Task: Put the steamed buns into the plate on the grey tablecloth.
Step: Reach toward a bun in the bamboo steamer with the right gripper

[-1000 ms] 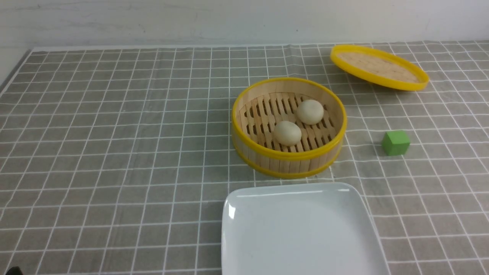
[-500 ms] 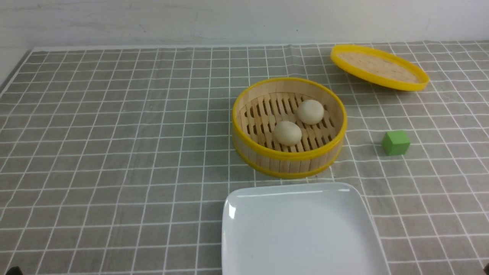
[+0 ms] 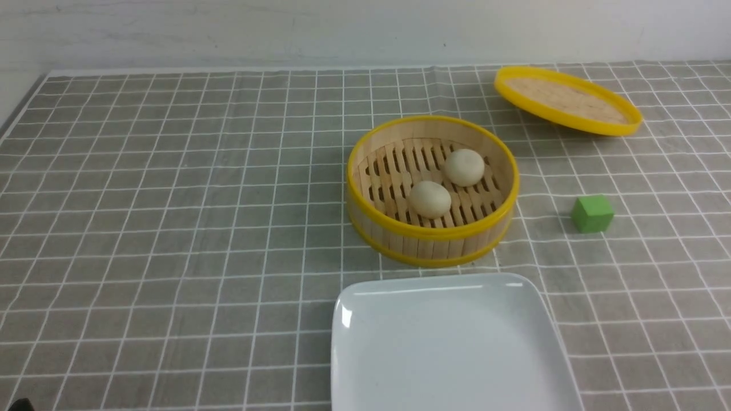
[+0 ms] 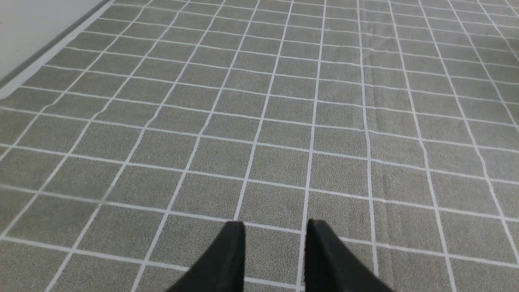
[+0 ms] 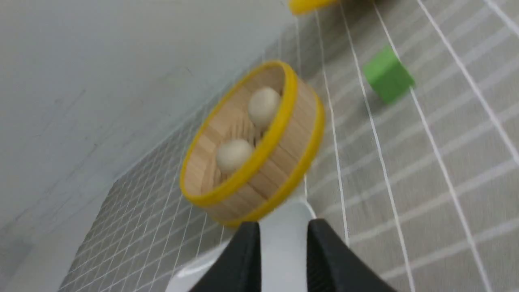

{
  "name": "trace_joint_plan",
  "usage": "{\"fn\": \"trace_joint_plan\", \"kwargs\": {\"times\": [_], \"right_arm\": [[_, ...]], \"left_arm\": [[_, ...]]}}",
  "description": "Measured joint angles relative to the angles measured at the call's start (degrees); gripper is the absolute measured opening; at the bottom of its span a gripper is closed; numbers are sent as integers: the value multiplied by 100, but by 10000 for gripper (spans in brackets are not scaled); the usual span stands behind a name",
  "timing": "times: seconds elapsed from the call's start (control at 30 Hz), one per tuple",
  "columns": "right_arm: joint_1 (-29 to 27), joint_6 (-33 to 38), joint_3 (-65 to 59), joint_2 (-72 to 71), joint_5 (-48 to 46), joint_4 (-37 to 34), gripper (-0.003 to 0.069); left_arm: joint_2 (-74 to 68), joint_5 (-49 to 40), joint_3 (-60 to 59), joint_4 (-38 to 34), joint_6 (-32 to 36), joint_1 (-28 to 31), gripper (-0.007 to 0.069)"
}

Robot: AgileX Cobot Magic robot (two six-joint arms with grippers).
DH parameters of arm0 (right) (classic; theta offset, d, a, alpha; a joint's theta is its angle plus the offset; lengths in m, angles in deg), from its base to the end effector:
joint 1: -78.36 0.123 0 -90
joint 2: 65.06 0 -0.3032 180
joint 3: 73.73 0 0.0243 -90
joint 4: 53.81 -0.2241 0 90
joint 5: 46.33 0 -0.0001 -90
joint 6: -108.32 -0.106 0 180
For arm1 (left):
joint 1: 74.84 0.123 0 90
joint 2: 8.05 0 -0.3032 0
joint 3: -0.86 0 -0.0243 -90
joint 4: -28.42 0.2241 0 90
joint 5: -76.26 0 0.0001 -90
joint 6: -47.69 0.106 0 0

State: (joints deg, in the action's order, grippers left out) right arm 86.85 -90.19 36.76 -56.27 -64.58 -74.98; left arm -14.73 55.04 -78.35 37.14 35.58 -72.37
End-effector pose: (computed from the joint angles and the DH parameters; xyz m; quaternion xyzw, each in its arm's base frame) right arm 0.0177 0.0148 0.2286 0.1556 0.7228 0.3074 0.5990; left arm 0.0216 0.0068 0.1677 -0.0614 0.8008 0.0142 0.5956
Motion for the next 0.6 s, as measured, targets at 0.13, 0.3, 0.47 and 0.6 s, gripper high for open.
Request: {"fn": "trace_joint_plan", "kwargs": {"times": [0.13, 0.3, 0.47, 0.6], "right_arm": [[0, 280, 1331, 1261, -498, 1598, -8], [0, -221, 2419, 3261, -2358, 2730, -1], [170, 485, 3239, 5233, -2781, 1999, 29], [659, 1537, 3929, 6438, -2640, 1001, 88]], "left_arm": [[0, 0, 0, 0, 0, 0, 241], [0, 0, 0, 0, 0, 0, 241], [0, 0, 0, 0, 0, 0, 241], [0, 0, 0, 0, 0, 0, 241]]}}
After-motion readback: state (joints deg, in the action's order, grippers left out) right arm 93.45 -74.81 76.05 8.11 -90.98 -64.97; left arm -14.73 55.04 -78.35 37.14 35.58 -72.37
